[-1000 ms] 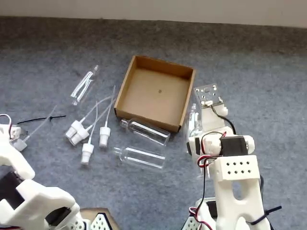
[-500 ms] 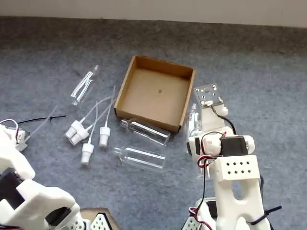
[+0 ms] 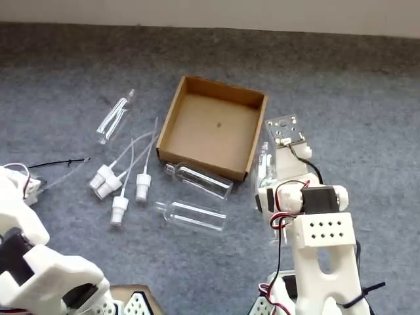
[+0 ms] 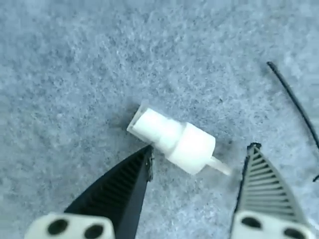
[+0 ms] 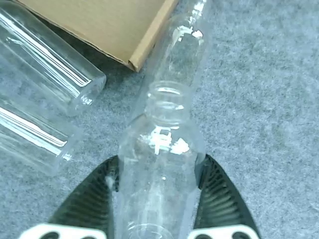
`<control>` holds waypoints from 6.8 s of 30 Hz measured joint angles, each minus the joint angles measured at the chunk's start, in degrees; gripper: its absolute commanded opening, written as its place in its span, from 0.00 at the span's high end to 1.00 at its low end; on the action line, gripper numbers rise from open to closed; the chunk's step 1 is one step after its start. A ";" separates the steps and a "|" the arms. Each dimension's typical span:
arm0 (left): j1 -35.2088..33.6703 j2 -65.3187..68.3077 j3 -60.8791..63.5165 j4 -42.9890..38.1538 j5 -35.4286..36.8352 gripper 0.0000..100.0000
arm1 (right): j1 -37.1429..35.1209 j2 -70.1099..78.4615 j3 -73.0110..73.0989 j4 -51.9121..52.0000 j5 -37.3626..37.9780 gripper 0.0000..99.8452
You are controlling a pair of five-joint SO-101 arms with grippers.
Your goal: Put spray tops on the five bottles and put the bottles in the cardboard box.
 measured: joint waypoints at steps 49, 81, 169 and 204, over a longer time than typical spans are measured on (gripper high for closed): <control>-2.81 10.46 -9.58 5.45 14.51 0.75 | 0.00 0.00 0.00 0.00 0.00 0.98; 13.89 13.27 -24.97 29.89 -64.79 0.98 | 0.00 0.00 0.00 0.00 0.00 0.98; 47.56 -49.32 -38.07 24.53 -12.13 0.97 | -28.84 -30.42 14.24 -24.62 2.37 1.00; 76.92 -42.20 -28.31 -1.58 -7.38 0.97 | -28.84 -42.20 24.97 -31.65 -2.81 1.00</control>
